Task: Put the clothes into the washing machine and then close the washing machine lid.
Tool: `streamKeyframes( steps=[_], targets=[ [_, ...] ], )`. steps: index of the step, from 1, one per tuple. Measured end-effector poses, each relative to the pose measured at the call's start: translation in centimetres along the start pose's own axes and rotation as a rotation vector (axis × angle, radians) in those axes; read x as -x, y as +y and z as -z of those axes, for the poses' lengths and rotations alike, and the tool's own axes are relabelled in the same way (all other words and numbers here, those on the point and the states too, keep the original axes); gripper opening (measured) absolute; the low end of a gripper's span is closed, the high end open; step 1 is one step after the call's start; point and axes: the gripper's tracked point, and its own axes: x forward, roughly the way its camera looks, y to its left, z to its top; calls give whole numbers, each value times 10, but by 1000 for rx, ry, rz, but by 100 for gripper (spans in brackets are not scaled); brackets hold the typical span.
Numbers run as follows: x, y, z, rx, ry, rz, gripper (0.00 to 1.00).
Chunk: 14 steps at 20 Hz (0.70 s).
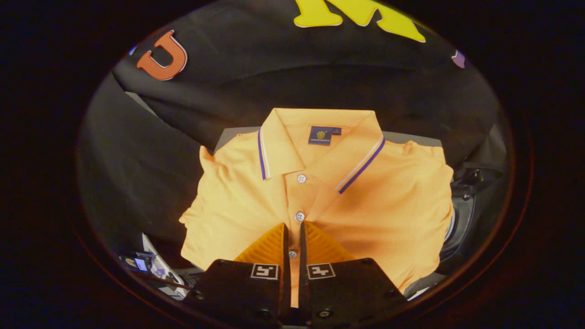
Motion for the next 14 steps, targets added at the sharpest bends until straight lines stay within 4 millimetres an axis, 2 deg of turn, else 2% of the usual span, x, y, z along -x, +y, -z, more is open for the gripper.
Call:
streamKeyframes(
  steps=[2,6,11,14],
  targets=[
    [15,6,-2,3,-34,-15,10],
    [43,-1,-9,-23,-81,-51,10],
    [81,-14,-19,-45,-152,-59,10],
    [102,-30,-18,-60,-194,-51,10]
  ],
)
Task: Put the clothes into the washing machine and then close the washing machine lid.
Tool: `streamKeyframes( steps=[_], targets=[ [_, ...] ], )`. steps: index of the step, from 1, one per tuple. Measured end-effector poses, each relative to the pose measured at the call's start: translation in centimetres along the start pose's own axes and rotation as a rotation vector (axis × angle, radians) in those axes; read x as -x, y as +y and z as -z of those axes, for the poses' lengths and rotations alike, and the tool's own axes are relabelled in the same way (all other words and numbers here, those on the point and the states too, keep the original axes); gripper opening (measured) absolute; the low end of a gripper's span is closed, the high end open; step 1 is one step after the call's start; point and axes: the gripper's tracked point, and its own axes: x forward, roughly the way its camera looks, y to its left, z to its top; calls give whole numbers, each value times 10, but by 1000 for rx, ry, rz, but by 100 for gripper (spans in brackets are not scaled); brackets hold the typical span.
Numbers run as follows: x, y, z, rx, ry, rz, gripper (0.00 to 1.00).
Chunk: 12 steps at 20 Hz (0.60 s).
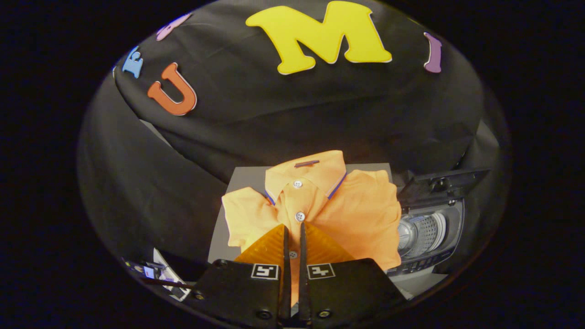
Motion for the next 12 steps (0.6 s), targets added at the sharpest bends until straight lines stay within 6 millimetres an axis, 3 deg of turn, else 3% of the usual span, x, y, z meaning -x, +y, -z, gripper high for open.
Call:
streamKeyframes(
  steps=[3,7,12],
  targets=[
    [21,-12,-4,-48,-39,-16,10],
    [53,-48,-3,-62,-111,26,10],
    [96,-87,20,-136,-198,82,10]
  ],
)
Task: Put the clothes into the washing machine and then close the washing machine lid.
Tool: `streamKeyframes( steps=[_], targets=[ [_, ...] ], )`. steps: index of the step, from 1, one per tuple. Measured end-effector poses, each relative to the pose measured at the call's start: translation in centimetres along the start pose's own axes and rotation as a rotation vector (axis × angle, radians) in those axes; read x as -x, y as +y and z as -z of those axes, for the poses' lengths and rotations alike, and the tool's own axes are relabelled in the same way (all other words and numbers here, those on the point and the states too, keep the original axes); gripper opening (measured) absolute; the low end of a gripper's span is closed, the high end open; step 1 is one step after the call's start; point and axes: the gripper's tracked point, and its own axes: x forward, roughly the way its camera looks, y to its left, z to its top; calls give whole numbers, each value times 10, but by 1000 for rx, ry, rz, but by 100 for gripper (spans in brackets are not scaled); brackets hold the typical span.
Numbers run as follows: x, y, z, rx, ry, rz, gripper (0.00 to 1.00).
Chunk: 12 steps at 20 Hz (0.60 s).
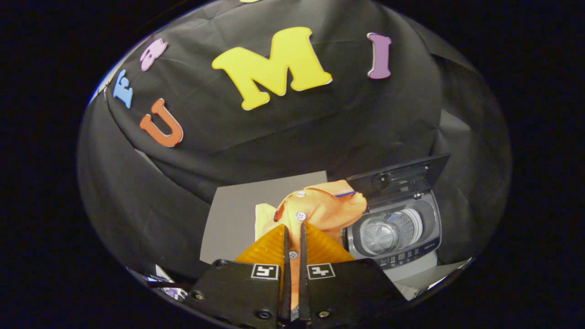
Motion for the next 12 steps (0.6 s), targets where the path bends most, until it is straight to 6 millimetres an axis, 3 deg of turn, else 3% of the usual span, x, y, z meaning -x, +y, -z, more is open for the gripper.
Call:
streamKeyframes(
  steps=[4,6,12],
  targets=[
    [30,-47,14,-72,-37,43,10],
    [36,-66,23,-112,-48,53,10],
    [59,-125,19,-141,-88,84,10]
  ],
)
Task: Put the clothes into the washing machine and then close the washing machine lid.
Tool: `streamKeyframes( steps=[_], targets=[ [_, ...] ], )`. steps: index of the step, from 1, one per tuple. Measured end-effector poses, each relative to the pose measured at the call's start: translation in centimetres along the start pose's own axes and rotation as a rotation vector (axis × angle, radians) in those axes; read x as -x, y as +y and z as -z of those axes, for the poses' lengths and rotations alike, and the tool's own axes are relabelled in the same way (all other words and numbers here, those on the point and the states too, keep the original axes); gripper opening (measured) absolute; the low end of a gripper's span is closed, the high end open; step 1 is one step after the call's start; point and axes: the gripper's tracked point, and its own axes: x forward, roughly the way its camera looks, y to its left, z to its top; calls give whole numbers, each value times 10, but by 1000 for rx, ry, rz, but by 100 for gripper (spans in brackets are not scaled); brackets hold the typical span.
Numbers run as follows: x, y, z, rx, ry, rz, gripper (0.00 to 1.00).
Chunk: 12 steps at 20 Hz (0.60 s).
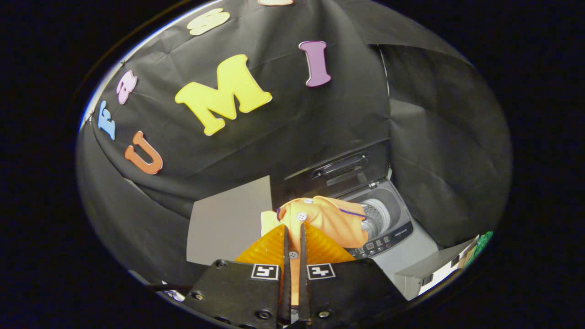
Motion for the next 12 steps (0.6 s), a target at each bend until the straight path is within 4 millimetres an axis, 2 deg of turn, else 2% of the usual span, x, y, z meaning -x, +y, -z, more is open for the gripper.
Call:
streamKeyframes(
  steps=[6,9,12],
  targets=[
    [1,-47,-18,18,-6,-7,10],
    [-11,-62,-22,28,6,-11,10],
    [-26,-68,-24,38,18,-27,10]
  ],
)
